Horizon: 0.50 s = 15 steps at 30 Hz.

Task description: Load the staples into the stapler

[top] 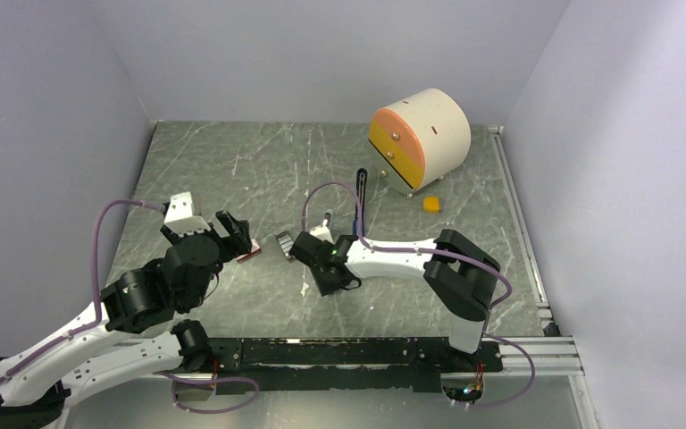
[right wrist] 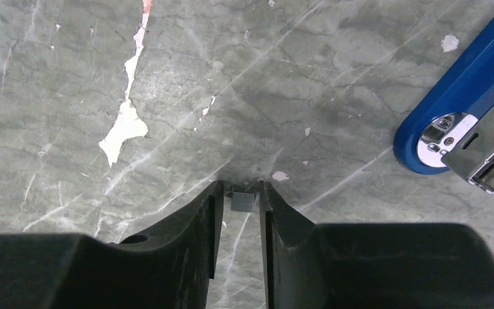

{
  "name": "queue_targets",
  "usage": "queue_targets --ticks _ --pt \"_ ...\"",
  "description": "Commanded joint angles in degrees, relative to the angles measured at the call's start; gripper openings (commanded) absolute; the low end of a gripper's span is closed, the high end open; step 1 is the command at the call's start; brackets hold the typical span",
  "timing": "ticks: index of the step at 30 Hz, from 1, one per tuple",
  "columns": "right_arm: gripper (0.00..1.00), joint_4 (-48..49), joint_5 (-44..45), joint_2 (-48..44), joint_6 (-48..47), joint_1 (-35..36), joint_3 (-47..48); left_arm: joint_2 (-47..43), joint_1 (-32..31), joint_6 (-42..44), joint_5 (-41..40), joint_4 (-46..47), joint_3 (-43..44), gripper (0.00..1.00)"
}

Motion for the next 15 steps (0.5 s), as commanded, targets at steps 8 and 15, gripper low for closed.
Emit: queue_targets --ticks 8,15 --pt "0.24 -1.51 1.43 1.18 2.95 0.26 1.28 0.00 0.21 0.05 -0.47 0.91 -0.24 0.87" --pt "0.23 -1.14 1.68 0.82 3.93 0.32 0.89 0.08 0.25 -0.12 -0.51 0.66 -0.15 0.87"
